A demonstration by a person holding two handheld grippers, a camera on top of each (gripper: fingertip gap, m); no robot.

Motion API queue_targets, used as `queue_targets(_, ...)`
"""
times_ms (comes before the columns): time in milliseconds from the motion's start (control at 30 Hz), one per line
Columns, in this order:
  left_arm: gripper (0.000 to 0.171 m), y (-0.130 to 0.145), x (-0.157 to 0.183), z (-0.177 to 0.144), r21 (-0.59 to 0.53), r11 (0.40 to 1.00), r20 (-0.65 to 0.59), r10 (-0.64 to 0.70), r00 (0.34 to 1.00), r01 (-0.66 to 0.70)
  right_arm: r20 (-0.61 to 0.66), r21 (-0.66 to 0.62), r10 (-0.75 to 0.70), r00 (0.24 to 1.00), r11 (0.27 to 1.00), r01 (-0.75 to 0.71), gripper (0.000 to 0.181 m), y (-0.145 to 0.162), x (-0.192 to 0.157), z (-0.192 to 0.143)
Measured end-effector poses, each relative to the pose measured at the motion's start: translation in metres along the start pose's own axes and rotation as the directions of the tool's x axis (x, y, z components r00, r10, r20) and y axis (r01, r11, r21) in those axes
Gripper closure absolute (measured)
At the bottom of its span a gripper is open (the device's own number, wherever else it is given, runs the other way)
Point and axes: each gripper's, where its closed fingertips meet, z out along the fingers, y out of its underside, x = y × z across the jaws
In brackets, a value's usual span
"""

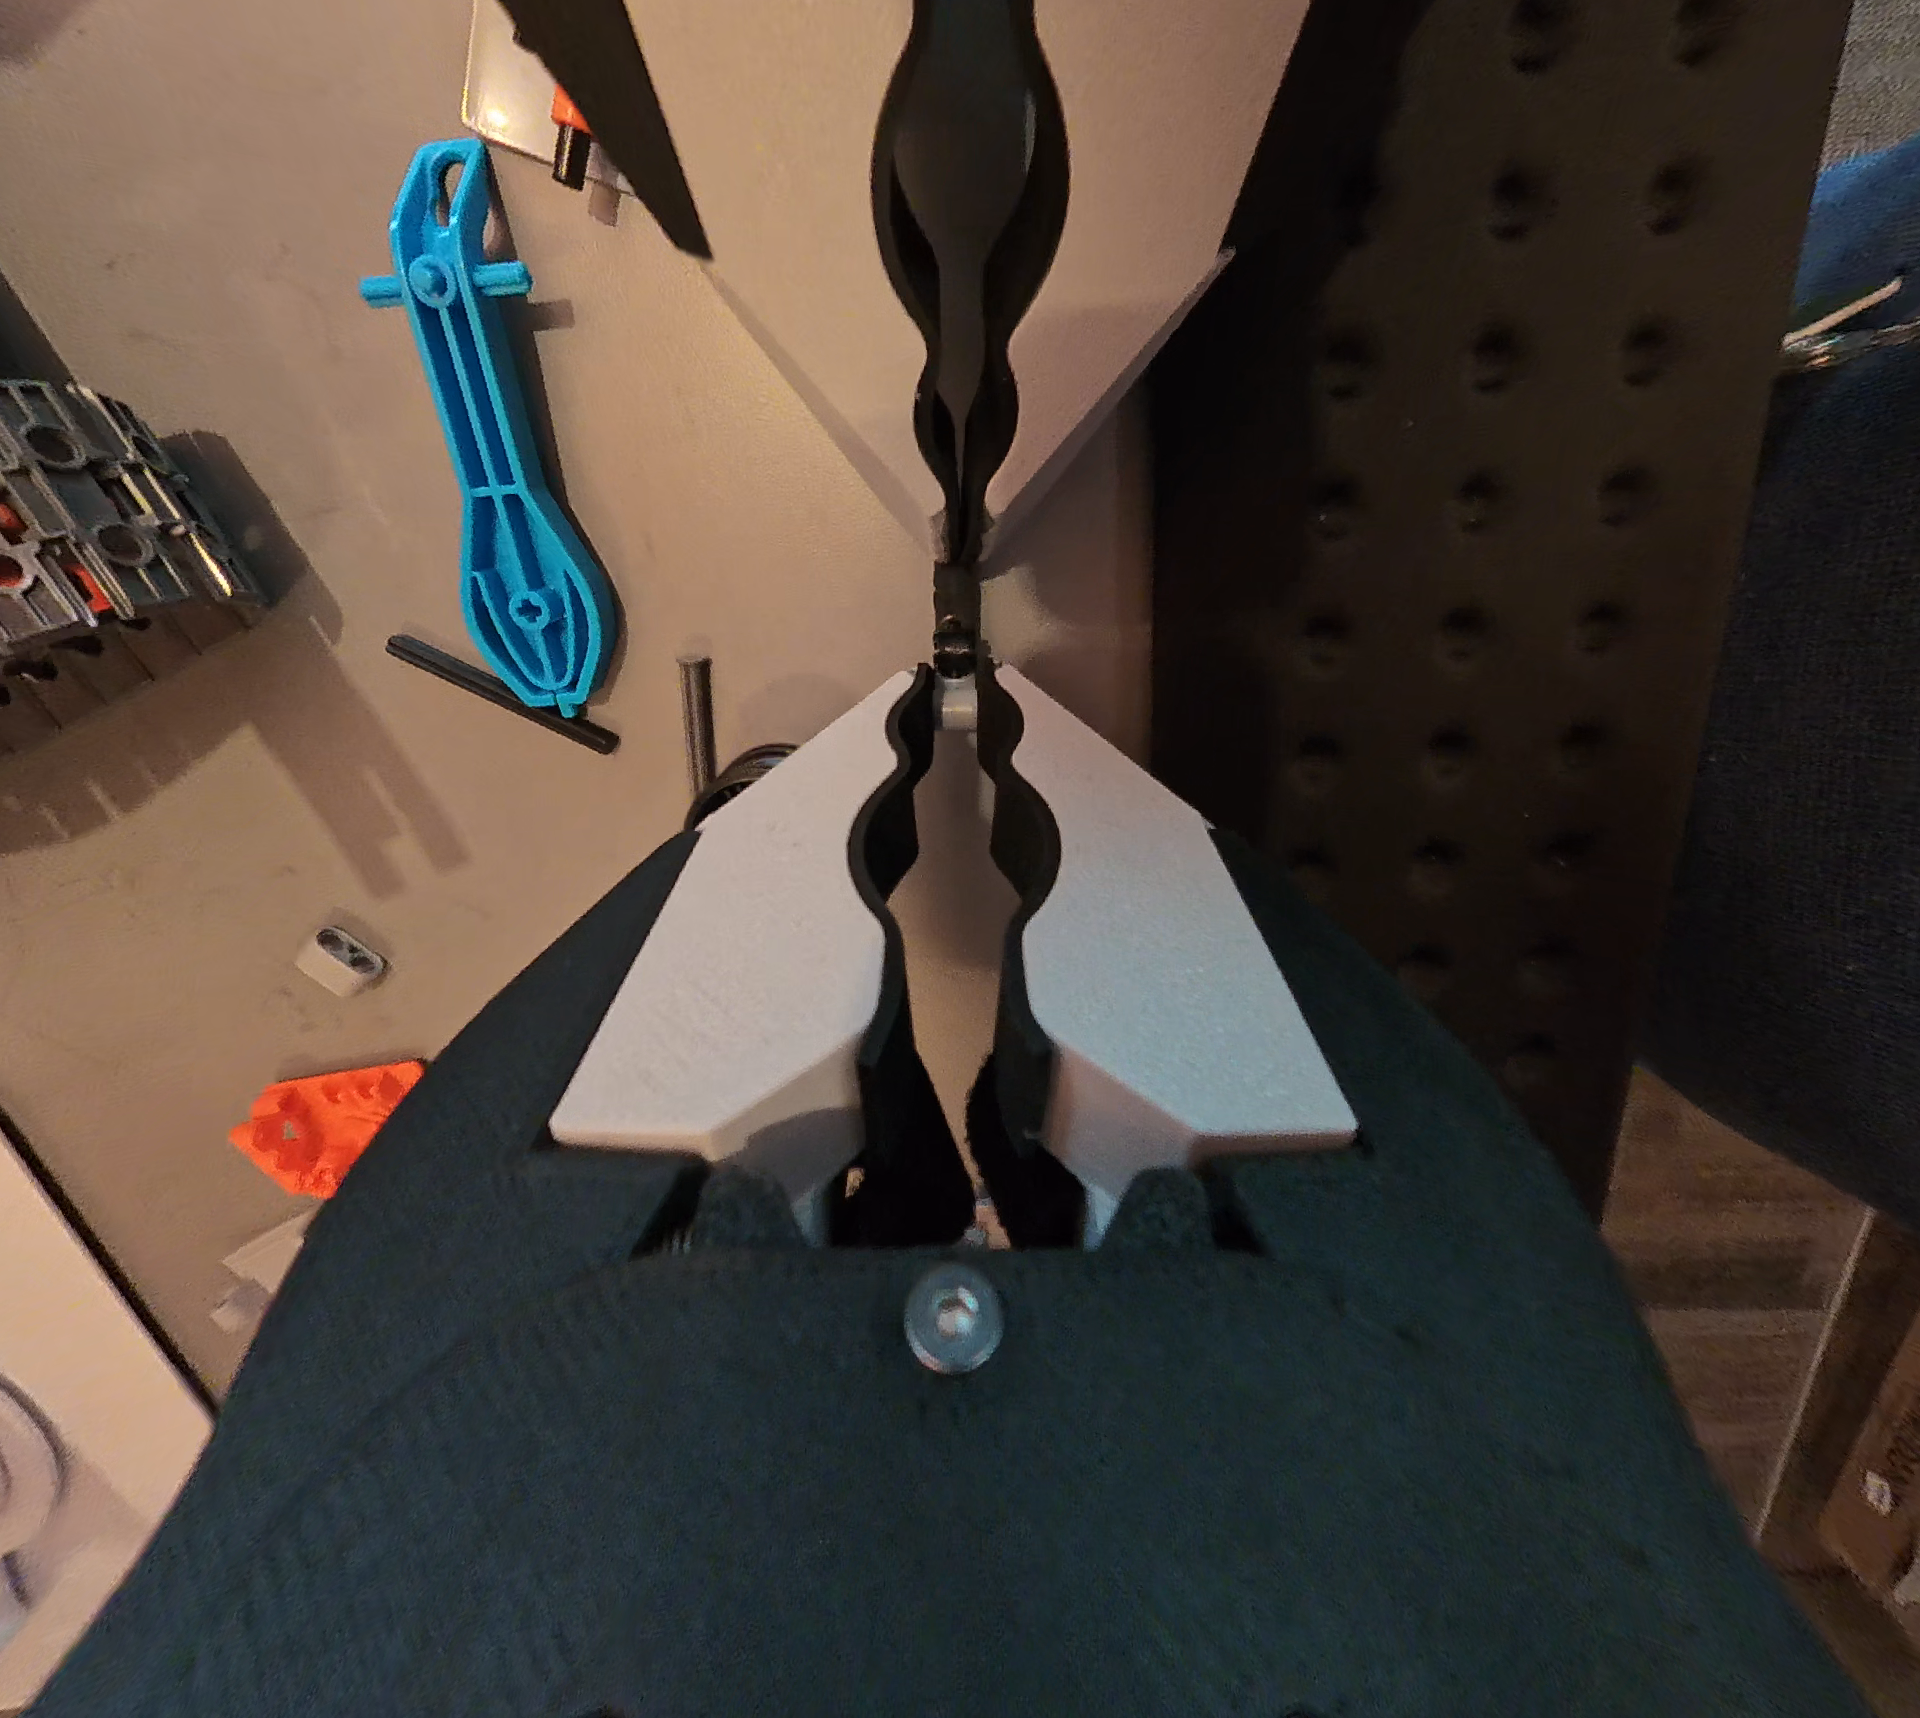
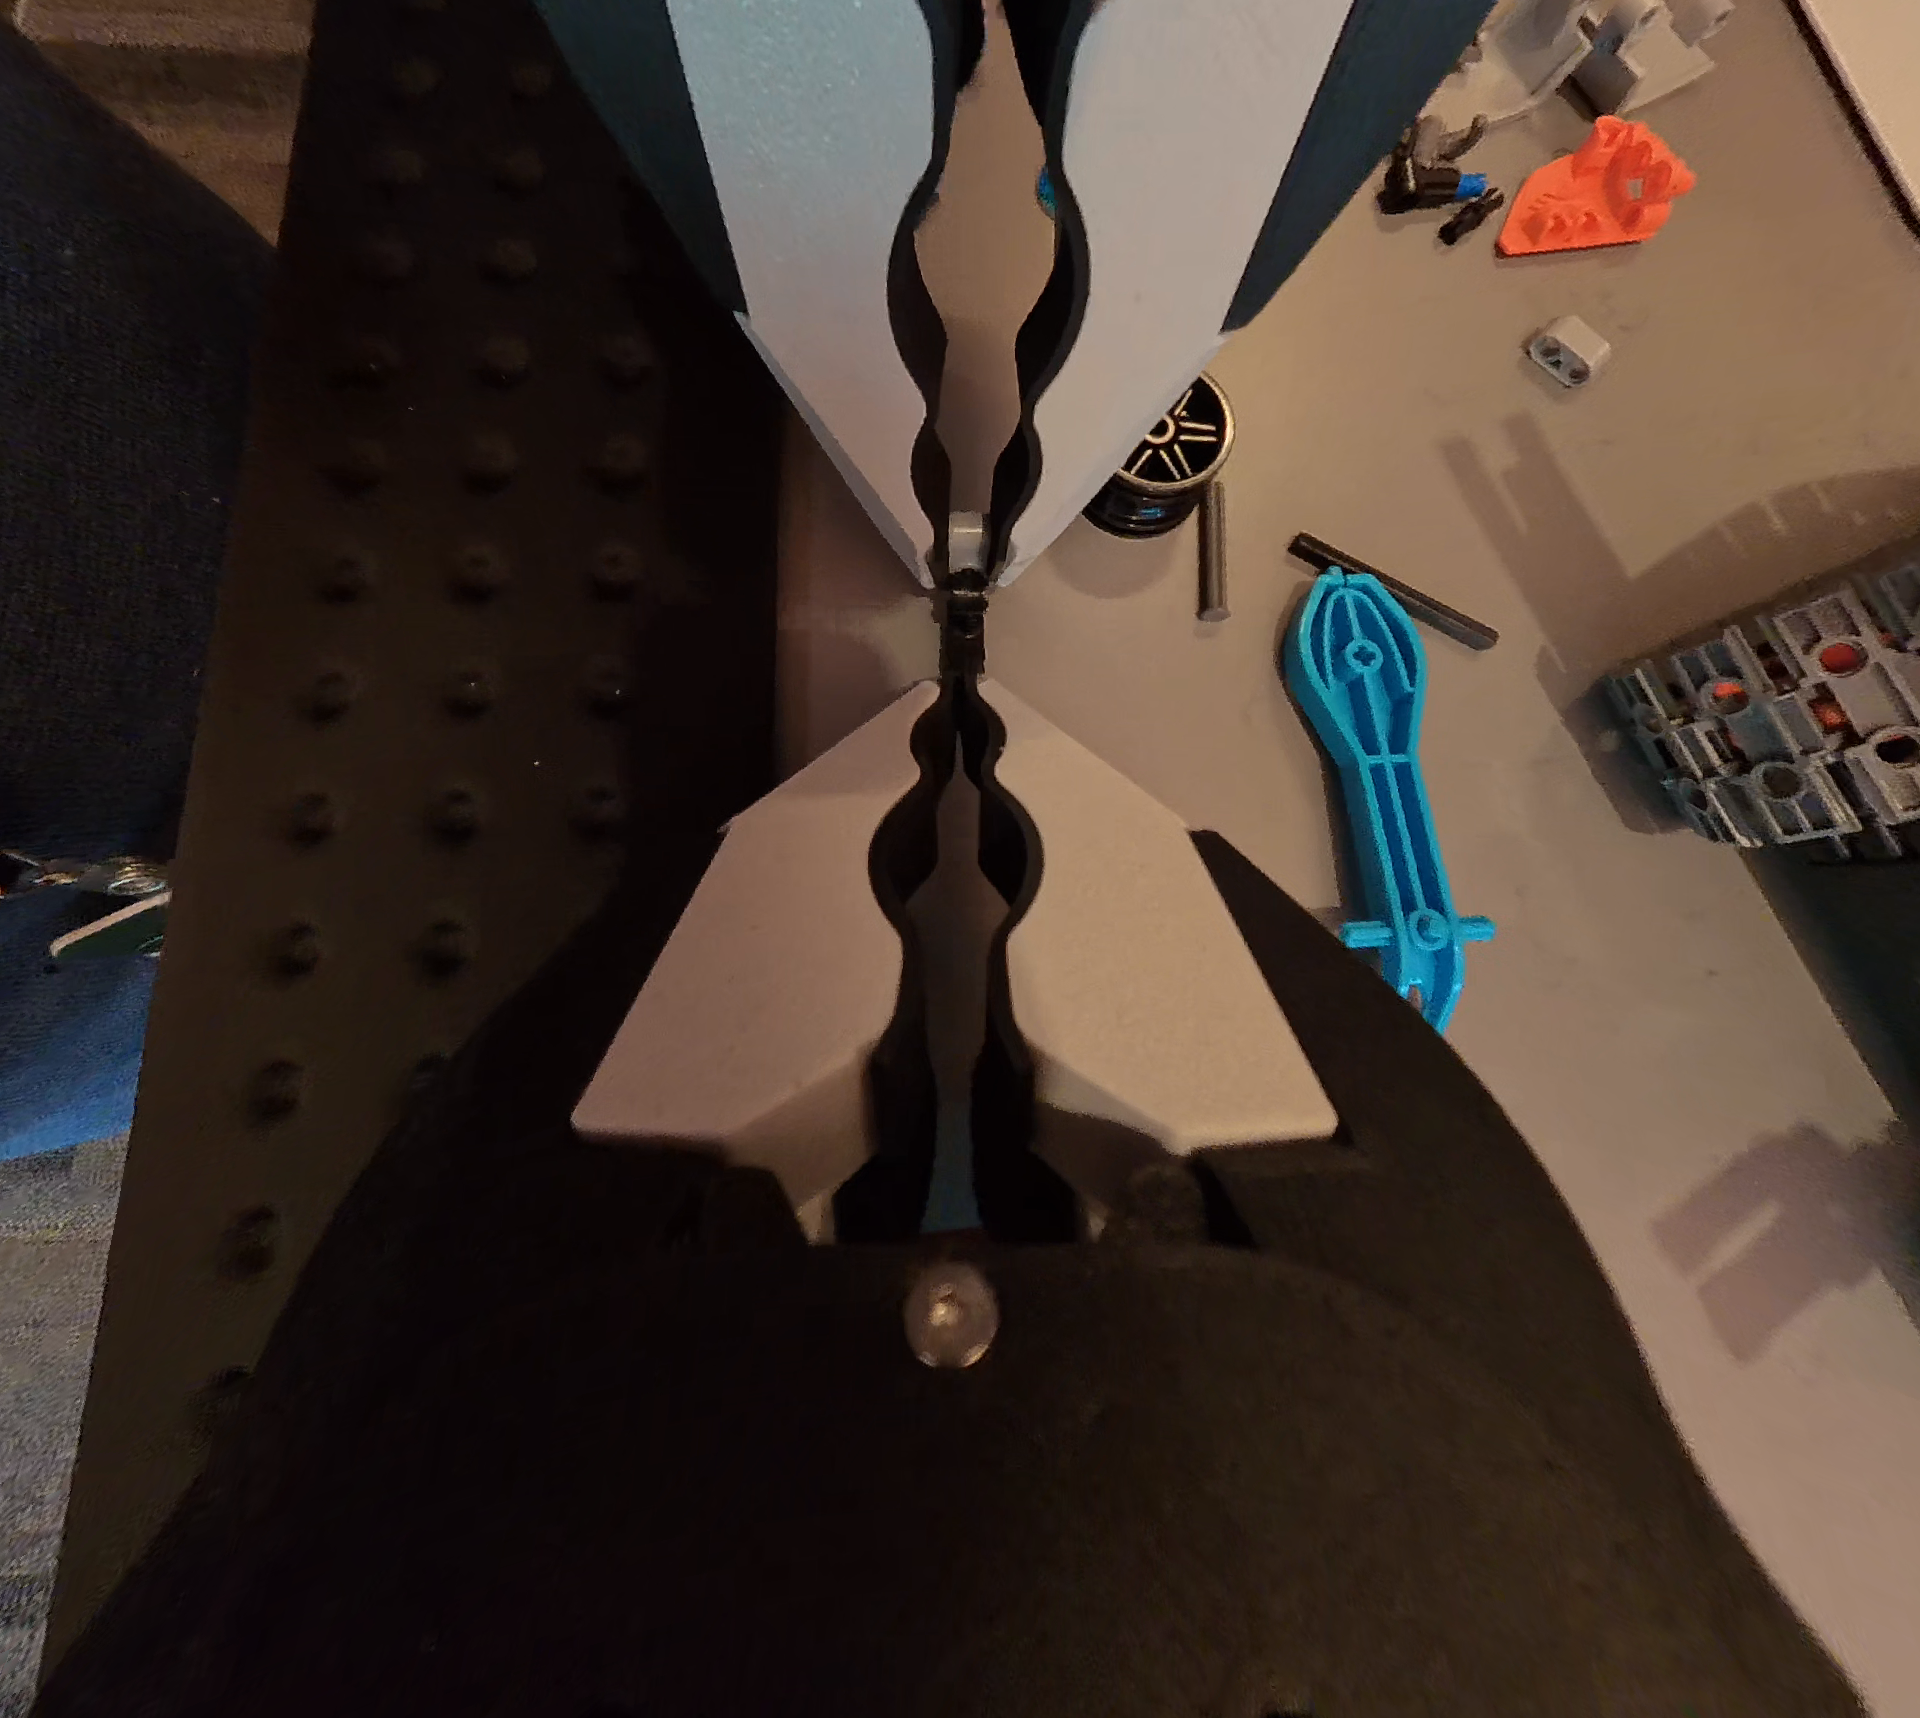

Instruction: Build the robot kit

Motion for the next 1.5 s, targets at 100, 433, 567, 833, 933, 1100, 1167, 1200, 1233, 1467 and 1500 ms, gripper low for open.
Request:
queue_targets(100, 0.166, -0.003, -0.001, 0.002, -0.011, 1.0, -0.001, 0.012, 1.0, -0.012, 0.001, 0.015, 0.0, 1.0, 1.0, 0.0, 0.181, 0.0, -0.001, -0.005)
queue_targets(433, 0.166, -0.006, -0.002, 0.004, -0.065, 0.997, 0.006, 0.046, 0.999, -0.046, 0.005, 0.01, -0.012, 1.0, 1.0, 0.012, 0.181, 0.012, -0.004, -0.012)
queue_targets(567, 0.166, -0.007, -0.003, 0.006, -0.093, 0.993, 0.012, 0.068, 0.998, -0.067, 0.003, 0.011, -0.022, 1.0, 1.0, 0.022, 0.181, 0.014, -0.005, -0.016)
queue_targets(833, 0.166, -0.008, -0.001, 0.016, -0.134, 0.987, -0.013, 0.085, 0.996, -0.086, 0.003, 0.008, -0.028, 1.0, 1.0, 0.028, 0.181, 0.022, -0.01, -0.023)
queue_targets(933, 0.166, -0.01, -0.001, 0.016, -0.149, 0.984, 0.004, 0.1, 0.995, -0.098, 0.006, 0.014, -0.025, 1.0, 1.0, 0.025, 0.181, 0.025, -0.011, -0.024)
queue_targets(1100, 0.166, -0.01, -0.001, 0.015, -0.113, 0.992, -0.037, 0.053, 0.998, -0.057, -0.009, 0.055, -0.01, 1.0, 0.998, 0.01, 0.181, 0.022, -0.007, -0.032)
queue_targets(1167, 0.166, -0.011, -0.001, 0.015, -0.076, 0.997, -0.041, 0.032, 0.999, -0.035, -0.015, 0.066, -0.004, 1.0, 0.998, 0.005, 0.181, 0.021, -0.006, -0.034)
queue_targets(1200, 0.166, -0.011, 0.0, 0.015, -0.056, 0.998, -0.052, 0.021, 0.998, -0.024, -0.015, 0.067, -0.002, 1.0, 0.998, 0.003, 0.181, 0.022, -0.005, -0.035)
queue_targets(1233, 0.166, -0.012, 0.001, 0.014, -0.035, 0.999, -0.066, 0.006, 0.998, -0.008, -0.015, 0.066, 0.0, 1.0, 0.998, 0.001, 0.181, 0.023, -0.005, -0.035)
queue_targets(1467, 0.159, -0.011, 0.001, 0.007, 0.03, 0.999, -0.065, -0.028, 0.997, 0.03, -0.025, 0.086, -0.001, 1.0, 0.996, 0.003, 0.178, 0.016, -0.004, -0.035)
queue_targets(1500, 0.158, -0.009, 0.0, 0.007, 0.026, 0.999, -0.05, -0.025, 0.998, 0.026, -0.03, 0.089, -0.001, 1.0, 0.996, 0.004, 0.177, 0.013, -0.004, -0.035)
